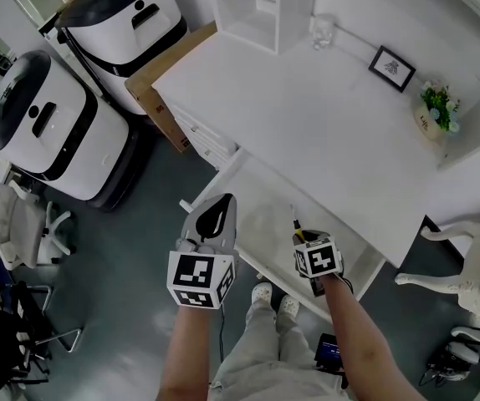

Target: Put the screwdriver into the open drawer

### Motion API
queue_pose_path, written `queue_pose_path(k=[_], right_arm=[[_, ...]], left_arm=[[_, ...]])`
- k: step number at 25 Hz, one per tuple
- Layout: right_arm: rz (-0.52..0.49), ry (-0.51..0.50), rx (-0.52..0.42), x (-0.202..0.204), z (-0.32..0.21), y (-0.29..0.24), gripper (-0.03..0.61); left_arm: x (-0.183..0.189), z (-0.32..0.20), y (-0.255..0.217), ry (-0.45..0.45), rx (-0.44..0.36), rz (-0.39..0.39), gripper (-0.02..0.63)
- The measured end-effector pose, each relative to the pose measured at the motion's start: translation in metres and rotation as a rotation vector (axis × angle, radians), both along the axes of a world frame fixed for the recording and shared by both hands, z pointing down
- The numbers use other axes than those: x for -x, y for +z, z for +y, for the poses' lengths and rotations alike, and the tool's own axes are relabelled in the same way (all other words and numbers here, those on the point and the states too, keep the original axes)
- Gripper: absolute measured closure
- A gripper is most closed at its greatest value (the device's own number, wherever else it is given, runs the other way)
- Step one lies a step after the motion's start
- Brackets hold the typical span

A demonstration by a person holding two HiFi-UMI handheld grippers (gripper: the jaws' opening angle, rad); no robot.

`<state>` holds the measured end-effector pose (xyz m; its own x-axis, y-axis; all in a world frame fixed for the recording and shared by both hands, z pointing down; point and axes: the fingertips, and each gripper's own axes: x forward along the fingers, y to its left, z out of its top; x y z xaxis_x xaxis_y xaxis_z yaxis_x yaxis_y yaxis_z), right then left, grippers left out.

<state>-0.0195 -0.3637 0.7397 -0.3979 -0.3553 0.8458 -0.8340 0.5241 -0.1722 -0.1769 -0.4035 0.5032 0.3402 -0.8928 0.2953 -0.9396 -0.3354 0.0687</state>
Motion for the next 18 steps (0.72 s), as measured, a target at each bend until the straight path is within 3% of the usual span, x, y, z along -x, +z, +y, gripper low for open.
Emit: queue_pose_path(k=[18], right_arm=[[0.158, 0.019, 0.102, -0.005, -0.009, 0.050, 0.499]], left_arm=[[-0.005, -0.013, 0.029, 0.070, 0.062, -0.004, 0.604]])
